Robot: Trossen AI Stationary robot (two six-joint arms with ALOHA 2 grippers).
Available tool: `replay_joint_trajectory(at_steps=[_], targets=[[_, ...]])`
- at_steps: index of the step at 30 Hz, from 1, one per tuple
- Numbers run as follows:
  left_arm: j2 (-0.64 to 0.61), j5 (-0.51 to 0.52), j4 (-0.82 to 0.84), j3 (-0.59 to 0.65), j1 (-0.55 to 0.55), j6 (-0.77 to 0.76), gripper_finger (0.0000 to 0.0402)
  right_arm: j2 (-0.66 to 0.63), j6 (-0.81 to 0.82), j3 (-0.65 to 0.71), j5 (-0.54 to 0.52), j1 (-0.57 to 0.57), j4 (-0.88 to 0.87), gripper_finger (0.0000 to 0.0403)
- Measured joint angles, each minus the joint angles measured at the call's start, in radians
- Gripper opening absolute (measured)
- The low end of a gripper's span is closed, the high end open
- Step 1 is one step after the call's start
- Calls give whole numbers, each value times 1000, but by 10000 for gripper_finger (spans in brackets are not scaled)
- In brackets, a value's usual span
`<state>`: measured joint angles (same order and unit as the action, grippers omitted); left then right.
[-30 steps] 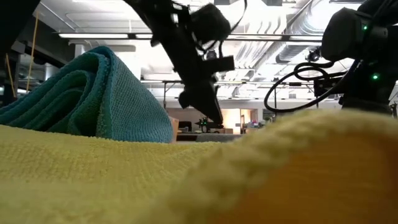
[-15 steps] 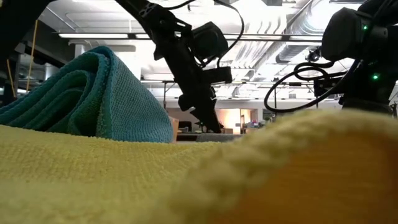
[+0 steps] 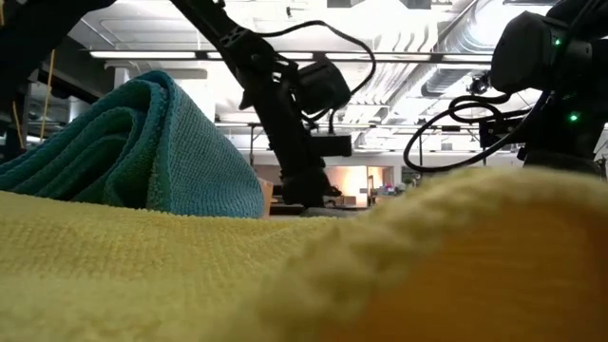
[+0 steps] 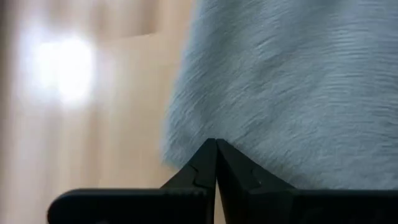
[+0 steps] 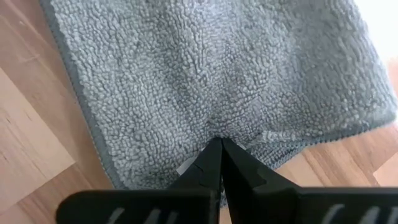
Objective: Fold microfiber towels
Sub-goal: Fold the gray microfiber cloth
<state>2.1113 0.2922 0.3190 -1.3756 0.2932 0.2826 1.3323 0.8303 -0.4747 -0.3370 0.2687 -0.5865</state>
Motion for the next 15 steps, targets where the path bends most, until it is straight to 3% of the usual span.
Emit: replay_joint_trajectory(at_steps=[8, 15], targets=[[-6, 73, 120, -26, 28, -34, 0, 0, 0, 0, 0, 0, 0, 0], [-70, 1, 121, -27, -16, -71, 0, -2, -5, -2, -4, 0, -7, 0]])
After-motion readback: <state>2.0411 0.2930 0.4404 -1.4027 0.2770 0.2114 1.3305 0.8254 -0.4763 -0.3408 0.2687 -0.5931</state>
